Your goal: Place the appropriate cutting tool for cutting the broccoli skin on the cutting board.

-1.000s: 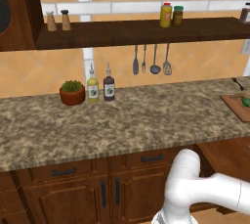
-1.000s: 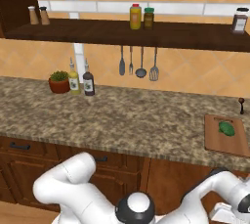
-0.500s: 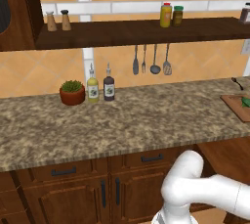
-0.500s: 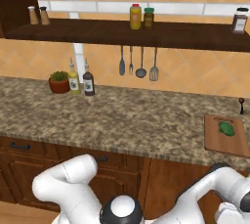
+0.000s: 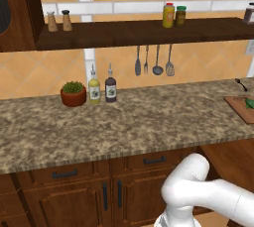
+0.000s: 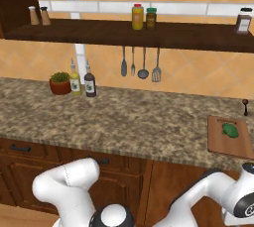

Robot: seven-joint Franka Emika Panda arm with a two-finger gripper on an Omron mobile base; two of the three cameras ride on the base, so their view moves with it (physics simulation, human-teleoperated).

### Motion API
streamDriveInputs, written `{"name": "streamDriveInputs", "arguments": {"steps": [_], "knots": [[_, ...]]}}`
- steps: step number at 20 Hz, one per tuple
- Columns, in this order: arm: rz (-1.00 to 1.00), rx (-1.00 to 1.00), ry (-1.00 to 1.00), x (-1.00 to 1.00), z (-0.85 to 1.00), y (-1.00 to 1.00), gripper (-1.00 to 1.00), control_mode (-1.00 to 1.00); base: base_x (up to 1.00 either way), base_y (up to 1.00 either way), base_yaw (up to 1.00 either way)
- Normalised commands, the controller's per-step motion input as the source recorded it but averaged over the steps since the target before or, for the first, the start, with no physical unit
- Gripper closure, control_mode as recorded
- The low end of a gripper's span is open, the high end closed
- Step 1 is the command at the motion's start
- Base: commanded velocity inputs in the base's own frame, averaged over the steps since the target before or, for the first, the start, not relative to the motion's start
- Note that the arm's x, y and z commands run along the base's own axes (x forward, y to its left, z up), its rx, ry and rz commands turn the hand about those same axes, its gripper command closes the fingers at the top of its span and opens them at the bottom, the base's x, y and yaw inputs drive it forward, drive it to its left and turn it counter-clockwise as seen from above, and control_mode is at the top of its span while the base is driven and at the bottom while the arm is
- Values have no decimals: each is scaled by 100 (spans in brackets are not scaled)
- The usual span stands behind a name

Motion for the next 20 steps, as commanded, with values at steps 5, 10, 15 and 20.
{"name": "streamDriveInputs", "arguments": {"steps": [5, 10, 15, 20], "knots": [[15, 0, 9, 50, 2, -65, -100, -100, 0, 0, 0], [12, 0, 0, 31, 5, -61, -100, -100, 0, 0, 0], [5, 1, 1, 43, 0, -43, -100, -100, 0, 0, 0], [0, 4, 4, 57, -7, -5, -100, -100, 0, 0, 0]]}}
